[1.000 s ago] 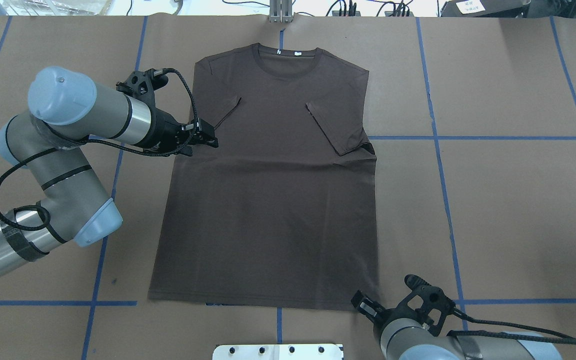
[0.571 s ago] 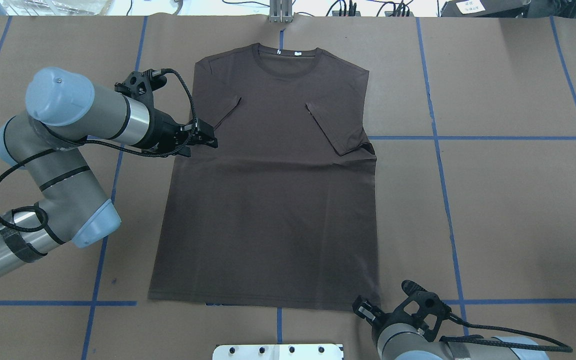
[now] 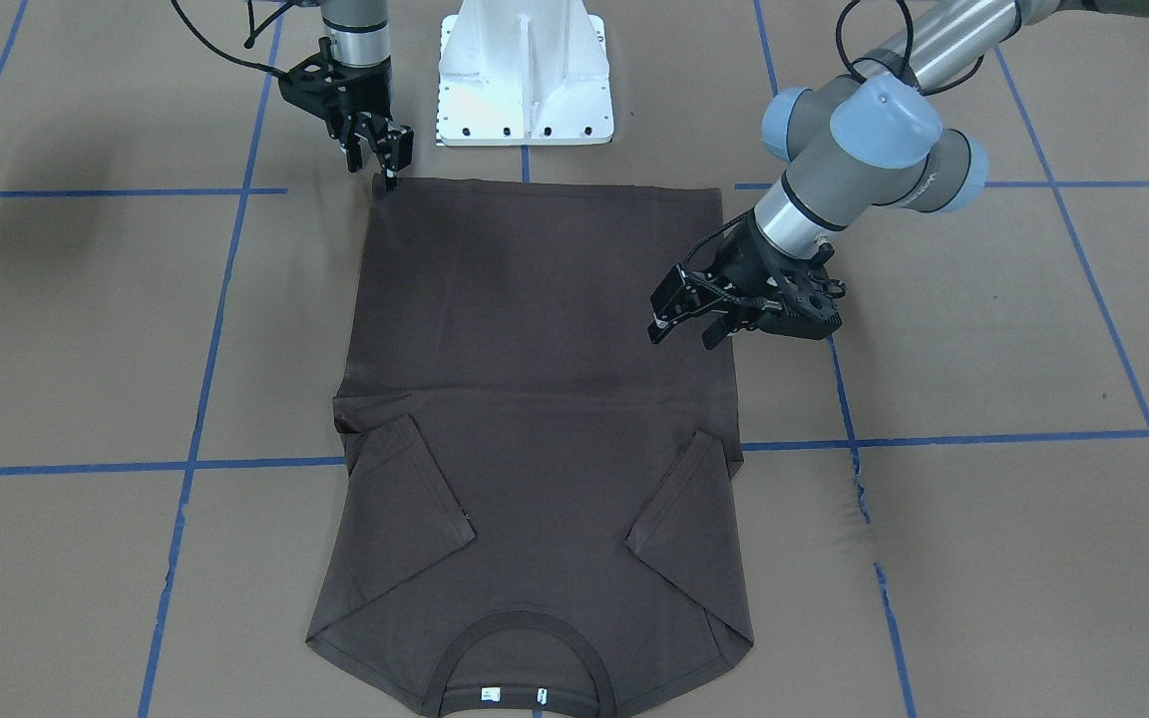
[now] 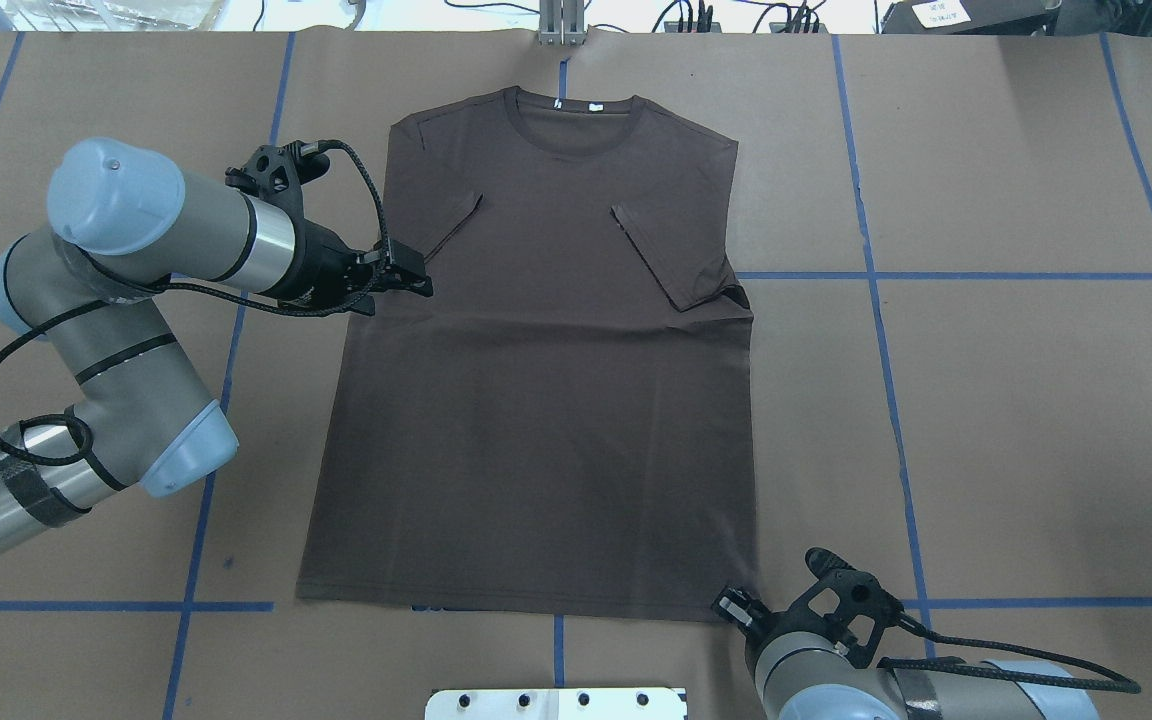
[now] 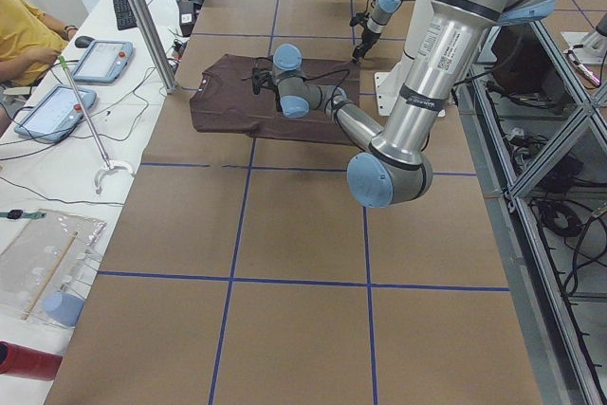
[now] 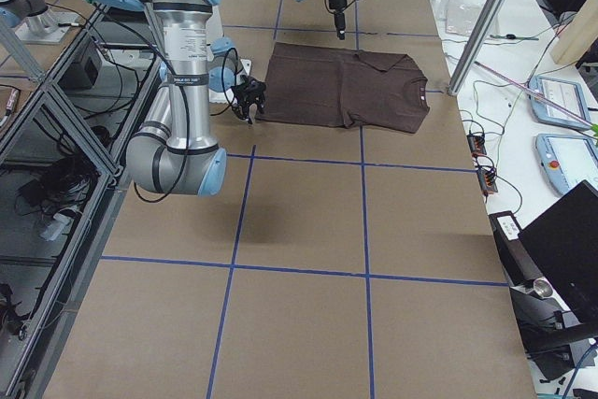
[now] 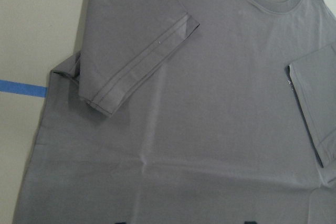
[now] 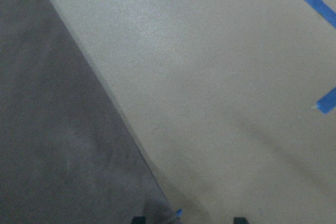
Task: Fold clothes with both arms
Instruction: 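Move the right gripper to the hem corner nearest the robot while the left gripper withdraws, then lower the left gripper to the other hem corner and grasp both hem corners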
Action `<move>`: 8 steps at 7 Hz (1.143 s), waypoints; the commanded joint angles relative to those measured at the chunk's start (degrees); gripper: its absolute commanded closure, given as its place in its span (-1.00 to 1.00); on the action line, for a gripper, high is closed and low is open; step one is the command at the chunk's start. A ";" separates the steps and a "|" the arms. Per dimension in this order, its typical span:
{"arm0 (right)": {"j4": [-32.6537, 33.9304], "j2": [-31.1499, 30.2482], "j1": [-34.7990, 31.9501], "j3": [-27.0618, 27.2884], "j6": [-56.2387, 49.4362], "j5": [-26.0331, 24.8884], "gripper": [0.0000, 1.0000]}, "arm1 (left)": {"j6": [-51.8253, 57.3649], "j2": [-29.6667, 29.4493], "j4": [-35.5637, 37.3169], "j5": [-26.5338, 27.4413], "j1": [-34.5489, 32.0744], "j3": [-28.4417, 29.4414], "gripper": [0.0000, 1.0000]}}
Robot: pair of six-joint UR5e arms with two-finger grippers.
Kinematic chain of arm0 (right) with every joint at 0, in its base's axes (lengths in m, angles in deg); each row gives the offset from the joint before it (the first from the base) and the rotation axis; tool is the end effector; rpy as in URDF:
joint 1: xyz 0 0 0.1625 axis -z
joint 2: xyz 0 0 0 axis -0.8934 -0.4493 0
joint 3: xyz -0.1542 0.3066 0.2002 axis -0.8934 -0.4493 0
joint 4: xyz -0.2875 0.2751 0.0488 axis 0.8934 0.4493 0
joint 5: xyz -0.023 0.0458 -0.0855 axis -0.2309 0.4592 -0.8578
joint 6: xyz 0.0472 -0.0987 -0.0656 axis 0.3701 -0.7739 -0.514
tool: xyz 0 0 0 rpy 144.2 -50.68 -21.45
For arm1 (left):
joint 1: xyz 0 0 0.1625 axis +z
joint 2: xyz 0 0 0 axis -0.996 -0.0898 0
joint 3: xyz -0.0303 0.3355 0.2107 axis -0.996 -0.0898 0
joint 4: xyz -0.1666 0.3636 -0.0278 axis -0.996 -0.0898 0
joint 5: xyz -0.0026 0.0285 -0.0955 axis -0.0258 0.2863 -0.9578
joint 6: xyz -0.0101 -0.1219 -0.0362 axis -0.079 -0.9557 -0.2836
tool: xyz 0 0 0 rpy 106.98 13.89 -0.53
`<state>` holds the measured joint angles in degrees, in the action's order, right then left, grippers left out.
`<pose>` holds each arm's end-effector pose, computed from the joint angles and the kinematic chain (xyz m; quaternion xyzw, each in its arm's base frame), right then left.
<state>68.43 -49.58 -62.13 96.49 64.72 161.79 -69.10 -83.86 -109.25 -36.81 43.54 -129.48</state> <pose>-0.5186 -0.1604 0.3489 0.0218 -0.3477 0.3544 0.8678 0.4352 -0.4820 0.2827 0.0599 0.5826 -0.0917 0.8053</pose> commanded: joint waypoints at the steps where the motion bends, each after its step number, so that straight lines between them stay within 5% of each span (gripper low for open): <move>1: -0.10 0.21 -0.38 -0.07 0.02 0.10 0.87 | 0.08 0.04 -0.08 0.00 0.00 0.25 -0.66; 4: -0.27 1.87 -0.38 -0.59 -0.07 0.27 1.00 | -0.09 -0.04 -0.08 0.00 0.00 -0.36 -0.70; 6: -0.19 2.58 -1.61 0.54 -0.07 0.27 1.00 | -3.93 0.65 0.09 0.61 0.00 -2.29 -0.90; 8: 0.07 2.23 -3.36 2.57 -1.03 0.62 1.00 | -7.91 15.94 0.62 10.22 7.07 -18.38 -0.89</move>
<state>68.37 -47.20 -64.53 98.13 64.22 162.26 -75.07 -76.87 -108.89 -32.31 46.21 -138.74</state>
